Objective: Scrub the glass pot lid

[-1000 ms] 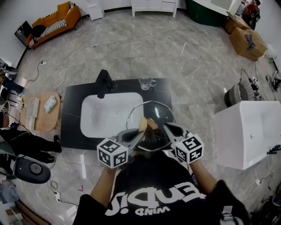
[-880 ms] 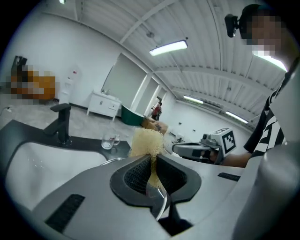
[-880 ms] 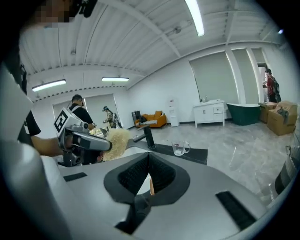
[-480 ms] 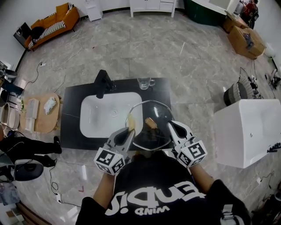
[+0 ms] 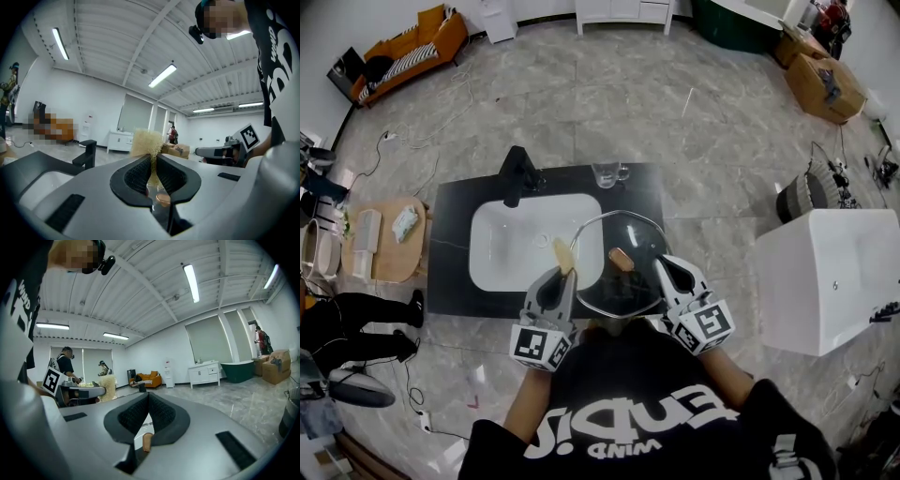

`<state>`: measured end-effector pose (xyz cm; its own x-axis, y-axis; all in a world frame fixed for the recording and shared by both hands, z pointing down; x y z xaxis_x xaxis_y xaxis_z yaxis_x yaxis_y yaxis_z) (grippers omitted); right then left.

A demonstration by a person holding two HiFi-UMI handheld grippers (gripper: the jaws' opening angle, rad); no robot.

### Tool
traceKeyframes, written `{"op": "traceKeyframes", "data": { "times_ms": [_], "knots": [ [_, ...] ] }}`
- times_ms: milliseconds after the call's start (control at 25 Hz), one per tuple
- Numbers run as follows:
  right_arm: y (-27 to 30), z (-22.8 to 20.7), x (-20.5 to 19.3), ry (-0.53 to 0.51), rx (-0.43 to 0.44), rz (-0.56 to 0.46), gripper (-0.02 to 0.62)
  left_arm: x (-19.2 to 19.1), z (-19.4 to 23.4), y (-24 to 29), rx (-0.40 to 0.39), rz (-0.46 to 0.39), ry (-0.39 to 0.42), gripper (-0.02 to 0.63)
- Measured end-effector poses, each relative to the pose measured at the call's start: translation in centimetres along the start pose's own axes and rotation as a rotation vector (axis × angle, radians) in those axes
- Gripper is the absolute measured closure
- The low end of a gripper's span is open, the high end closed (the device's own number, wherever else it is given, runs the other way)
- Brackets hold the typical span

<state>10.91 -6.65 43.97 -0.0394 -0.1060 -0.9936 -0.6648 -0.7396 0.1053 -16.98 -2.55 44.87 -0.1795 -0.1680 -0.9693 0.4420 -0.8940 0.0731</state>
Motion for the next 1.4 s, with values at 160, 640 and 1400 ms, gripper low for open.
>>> {"op": "traceKeyframes", "data": {
  "times_ms": [160, 640, 1400],
  "knots": [
    [0.0, 0.0, -0.2, -0.012, -0.007, 0.006, 0.583, -0.1, 0.0, 0.0, 0.01, -0.006, 0.005, 0.561],
    [0.4, -0.2, -0.1, -0.044, -0.002, 0.016, 0.583, -0.3, 0.2, 0.4, 0.0, 0.035, 0.002, 0.561],
    [1.0, -0.5, -0.4, -0.063, 0.017, 0.039, 0.583, -0.7, 0.9, 0.6, 0.012, 0.061, -0.021, 0.561]
  ]
}}
Point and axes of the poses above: the fingertips, and each gripper's own axes: y forward along the fingers, z to its left, x out of its top, the point moved 10 cm from there along -y, backward along the fingers, and after that the axes turned 5 degrees about -y, right-handed, at the moved point
